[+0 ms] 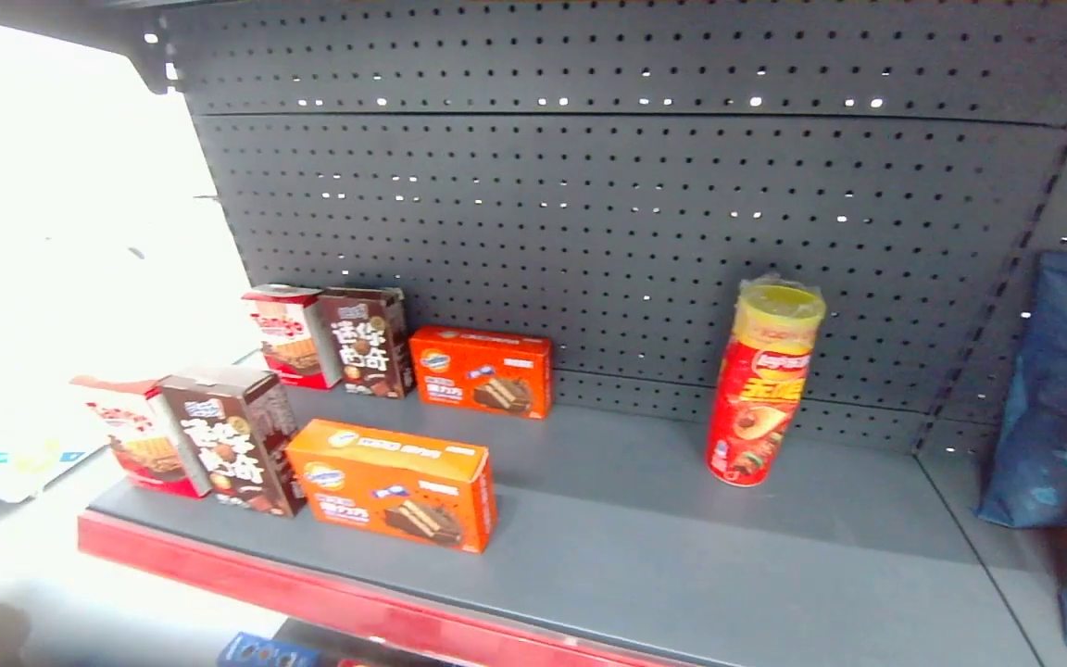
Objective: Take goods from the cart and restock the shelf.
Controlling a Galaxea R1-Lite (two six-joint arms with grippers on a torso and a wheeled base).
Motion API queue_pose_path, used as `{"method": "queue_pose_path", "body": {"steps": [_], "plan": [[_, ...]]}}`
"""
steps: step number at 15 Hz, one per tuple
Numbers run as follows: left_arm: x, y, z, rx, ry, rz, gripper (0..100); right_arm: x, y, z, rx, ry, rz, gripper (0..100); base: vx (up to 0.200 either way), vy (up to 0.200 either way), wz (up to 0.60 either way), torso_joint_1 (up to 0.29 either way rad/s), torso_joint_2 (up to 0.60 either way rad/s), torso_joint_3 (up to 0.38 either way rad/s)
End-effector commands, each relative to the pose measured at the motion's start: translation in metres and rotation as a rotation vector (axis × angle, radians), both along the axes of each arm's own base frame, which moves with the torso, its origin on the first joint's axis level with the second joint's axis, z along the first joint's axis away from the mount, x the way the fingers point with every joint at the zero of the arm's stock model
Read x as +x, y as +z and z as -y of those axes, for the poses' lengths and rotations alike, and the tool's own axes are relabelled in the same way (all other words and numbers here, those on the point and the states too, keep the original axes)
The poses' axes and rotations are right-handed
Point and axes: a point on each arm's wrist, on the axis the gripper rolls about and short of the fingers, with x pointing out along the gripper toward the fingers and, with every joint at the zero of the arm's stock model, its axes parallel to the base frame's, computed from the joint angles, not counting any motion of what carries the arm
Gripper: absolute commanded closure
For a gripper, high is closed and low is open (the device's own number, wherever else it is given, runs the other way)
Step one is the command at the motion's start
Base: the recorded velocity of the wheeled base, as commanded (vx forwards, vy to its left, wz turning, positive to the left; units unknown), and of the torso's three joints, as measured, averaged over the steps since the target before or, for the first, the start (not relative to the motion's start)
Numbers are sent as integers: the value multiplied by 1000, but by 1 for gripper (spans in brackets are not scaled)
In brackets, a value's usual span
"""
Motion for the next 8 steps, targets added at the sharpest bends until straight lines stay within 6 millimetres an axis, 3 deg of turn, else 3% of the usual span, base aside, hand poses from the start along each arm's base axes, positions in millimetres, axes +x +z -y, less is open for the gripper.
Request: {"method": "queue_pose_path", "body": {"steps": [1,8], "plan": [[0,0,0,0,0,0,0,0,0,0,0,1,2,0,0,0,600,-7,-2,7],[0,0,0,0,0,0,0,0,0,0,2,0,1,0,0,0,600,2,4,4]]}}
